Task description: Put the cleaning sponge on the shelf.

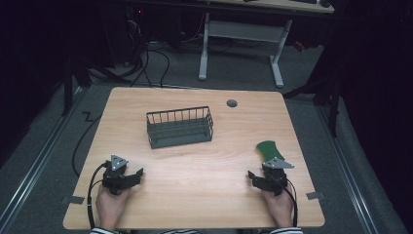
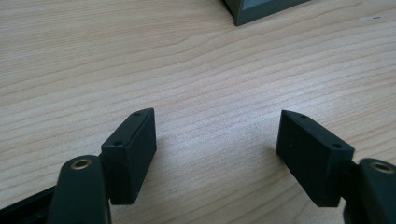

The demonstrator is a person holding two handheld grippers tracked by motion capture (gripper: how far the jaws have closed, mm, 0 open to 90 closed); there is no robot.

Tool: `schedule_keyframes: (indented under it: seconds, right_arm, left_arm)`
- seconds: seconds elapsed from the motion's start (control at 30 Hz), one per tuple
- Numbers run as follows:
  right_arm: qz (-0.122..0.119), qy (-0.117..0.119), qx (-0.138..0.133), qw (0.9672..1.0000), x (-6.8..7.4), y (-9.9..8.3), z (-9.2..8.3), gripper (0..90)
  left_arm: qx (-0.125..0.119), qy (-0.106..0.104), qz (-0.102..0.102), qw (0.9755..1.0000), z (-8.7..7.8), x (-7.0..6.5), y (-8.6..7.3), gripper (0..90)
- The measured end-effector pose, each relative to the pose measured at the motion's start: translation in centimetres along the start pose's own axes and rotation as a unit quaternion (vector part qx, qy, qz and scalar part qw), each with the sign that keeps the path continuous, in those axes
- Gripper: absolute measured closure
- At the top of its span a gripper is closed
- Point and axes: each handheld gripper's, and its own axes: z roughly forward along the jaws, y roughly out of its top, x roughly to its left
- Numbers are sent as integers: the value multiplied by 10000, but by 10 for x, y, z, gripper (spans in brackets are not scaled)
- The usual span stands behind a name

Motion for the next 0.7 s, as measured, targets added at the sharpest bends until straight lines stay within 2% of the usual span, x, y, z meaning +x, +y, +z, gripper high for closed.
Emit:
schedule_keyframes:
  seconds: [0.7]
  right_arm:
    - [11, 9, 34, 10000, 1, 0, 0, 282]
  left_arm:
    - [12, 41, 10, 10000, 0, -1, 0, 292]
